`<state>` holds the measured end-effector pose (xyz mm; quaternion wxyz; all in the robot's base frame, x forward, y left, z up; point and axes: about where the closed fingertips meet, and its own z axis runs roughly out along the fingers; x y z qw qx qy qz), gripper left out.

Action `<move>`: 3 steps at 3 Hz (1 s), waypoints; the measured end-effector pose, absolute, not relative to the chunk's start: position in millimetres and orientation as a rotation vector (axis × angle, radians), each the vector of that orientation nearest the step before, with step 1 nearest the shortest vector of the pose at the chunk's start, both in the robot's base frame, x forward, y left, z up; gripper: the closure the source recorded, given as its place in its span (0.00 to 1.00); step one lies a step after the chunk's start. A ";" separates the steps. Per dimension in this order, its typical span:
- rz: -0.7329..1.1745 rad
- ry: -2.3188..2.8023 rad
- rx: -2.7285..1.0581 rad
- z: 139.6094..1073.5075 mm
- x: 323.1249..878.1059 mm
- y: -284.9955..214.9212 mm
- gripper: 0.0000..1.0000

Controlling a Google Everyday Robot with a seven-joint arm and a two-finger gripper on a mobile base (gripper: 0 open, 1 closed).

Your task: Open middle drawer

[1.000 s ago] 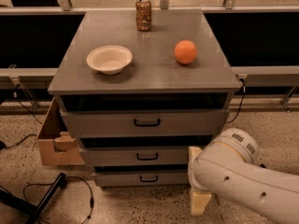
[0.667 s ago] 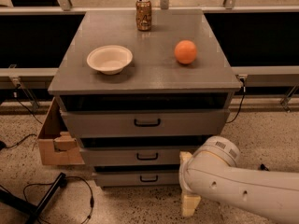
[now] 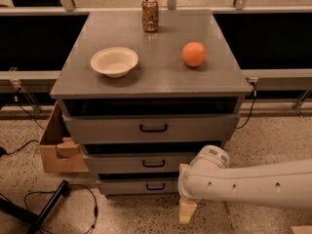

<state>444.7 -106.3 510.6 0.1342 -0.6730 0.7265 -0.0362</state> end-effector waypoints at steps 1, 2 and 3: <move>-0.060 2.166 -1.922 477.4 464.0 -109.8 0.00; -0.051 2.217 -1.879 456.4 485.8 -121.8 0.00; -0.098 2.231 -1.856 455.8 510.7 -136.3 0.00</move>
Offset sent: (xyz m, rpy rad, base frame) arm 0.0707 -0.0309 -0.0786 0.0192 0.0700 -0.1386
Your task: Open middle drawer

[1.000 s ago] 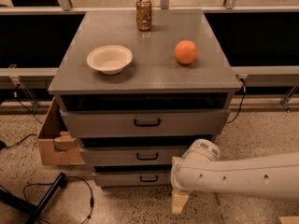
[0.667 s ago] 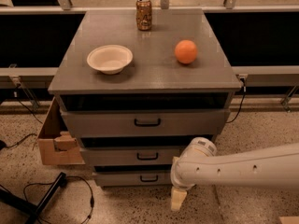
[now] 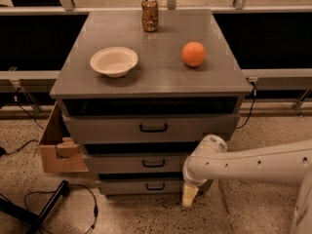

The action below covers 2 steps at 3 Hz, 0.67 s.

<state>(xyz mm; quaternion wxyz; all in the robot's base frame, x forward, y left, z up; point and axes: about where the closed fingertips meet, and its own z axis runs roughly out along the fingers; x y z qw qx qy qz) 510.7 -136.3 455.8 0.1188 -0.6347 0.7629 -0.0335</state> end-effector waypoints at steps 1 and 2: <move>-0.214 2.226 -1.843 472.8 548.1 -155.9 0.00; -0.217 2.225 -1.844 473.1 548.9 -155.8 0.00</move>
Offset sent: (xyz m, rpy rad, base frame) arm 0.0555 -0.0208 0.0267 -0.0879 -0.0820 -0.0127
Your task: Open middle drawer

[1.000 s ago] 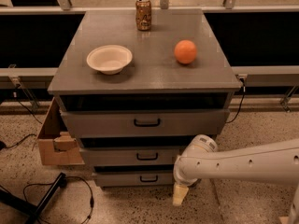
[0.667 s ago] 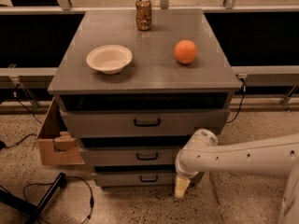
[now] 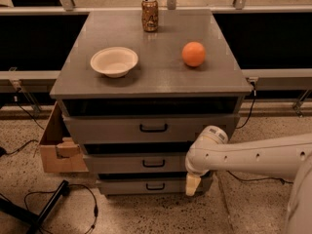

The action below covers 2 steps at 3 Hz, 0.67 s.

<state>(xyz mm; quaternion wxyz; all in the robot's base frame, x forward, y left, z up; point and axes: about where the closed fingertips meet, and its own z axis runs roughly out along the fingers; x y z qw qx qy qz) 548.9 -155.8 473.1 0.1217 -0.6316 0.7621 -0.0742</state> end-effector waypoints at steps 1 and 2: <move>-0.210 2.176 -1.873 468.3 553.7 -147.9 0.00; -0.207 2.121 -1.908 463.2 560.1 -136.1 0.00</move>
Offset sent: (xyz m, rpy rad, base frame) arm 0.0201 0.0336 -0.0134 0.0233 -0.0486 0.1345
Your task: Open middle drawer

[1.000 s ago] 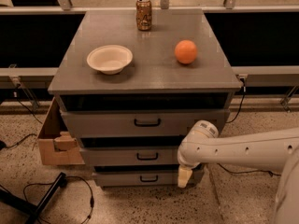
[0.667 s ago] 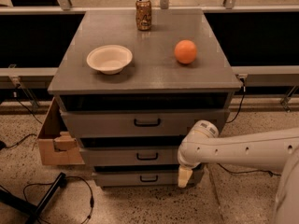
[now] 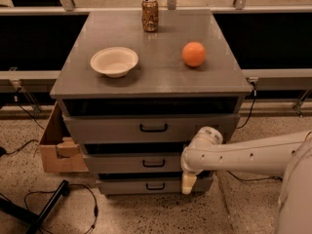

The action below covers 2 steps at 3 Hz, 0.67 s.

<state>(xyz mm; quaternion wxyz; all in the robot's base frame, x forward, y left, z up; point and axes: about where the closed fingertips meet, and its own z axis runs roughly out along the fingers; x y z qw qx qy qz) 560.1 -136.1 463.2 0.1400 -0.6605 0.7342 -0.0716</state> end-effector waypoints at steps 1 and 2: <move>-0.204 2.085 -1.935 457.9 566.6 -127.9 0.00; -0.210 2.072 -1.978 444.4 577.2 -121.6 0.00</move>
Offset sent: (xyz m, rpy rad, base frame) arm 0.0336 0.0226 -0.0345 -0.0449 0.0183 0.0891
